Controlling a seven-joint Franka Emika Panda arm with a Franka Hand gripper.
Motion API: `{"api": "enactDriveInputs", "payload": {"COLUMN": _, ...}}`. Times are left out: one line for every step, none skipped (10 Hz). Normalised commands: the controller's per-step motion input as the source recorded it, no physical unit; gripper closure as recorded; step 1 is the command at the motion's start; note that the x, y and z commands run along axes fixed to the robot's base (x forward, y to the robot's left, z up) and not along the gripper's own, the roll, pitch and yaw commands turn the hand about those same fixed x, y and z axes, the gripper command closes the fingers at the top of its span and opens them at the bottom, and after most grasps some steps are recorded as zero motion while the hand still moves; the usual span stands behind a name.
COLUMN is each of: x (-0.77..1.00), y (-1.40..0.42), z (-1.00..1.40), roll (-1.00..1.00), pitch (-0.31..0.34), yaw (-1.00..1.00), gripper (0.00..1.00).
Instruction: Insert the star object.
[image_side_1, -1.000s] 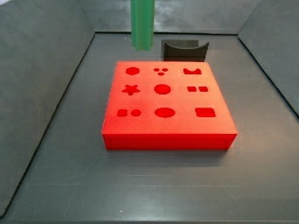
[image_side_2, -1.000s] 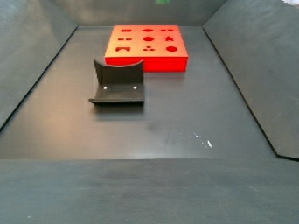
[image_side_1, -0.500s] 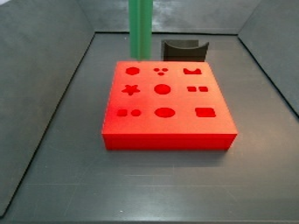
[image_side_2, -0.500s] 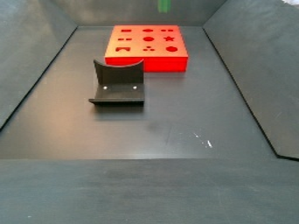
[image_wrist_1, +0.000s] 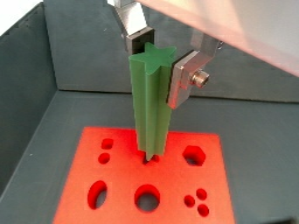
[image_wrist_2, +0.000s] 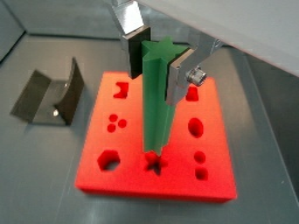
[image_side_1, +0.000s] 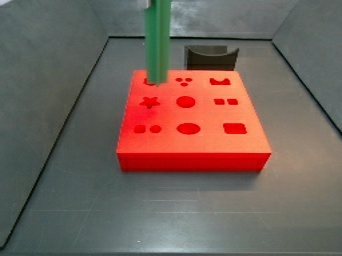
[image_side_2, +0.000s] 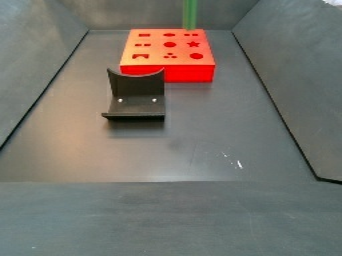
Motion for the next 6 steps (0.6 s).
{"api": "enactDriveInputs", "payload": {"x": -0.17, "y": -0.02, "z": -0.19, "roll": 0.00, "pitch": 0.000, "yaw": 0.07, "gripper": 1.00}}
{"api": "enactDriveInputs", "payload": {"x": 0.00, "y": -0.11, "z": -0.17, "roll": 0.00, "pitch": -0.004, "yaw": 0.00, "gripper": 1.00}}
{"api": "enactDriveInputs", "payload": {"x": 0.14, "y": -0.14, "z": -0.14, "roll": 0.00, "pitch": -0.050, "yaw": -0.16, "gripper": 1.00}}
{"api": "enactDriveInputs", "payload": {"x": 0.29, "y": -0.05, "z": -0.09, "roll": 0.00, "pitch": -0.067, "yaw": -0.24, "gripper": 1.00}}
{"api": "enactDriveInputs", "payload": {"x": 0.30, "y": 0.00, "z": -0.07, "roll": 0.00, "pitch": -0.049, "yaw": -0.36, "gripper": 1.00}}
{"api": "enactDriveInputs", "payload": {"x": 0.27, "y": 0.01, "z": -0.07, "roll": 0.00, "pitch": -0.036, "yaw": -0.55, "gripper": 1.00}}
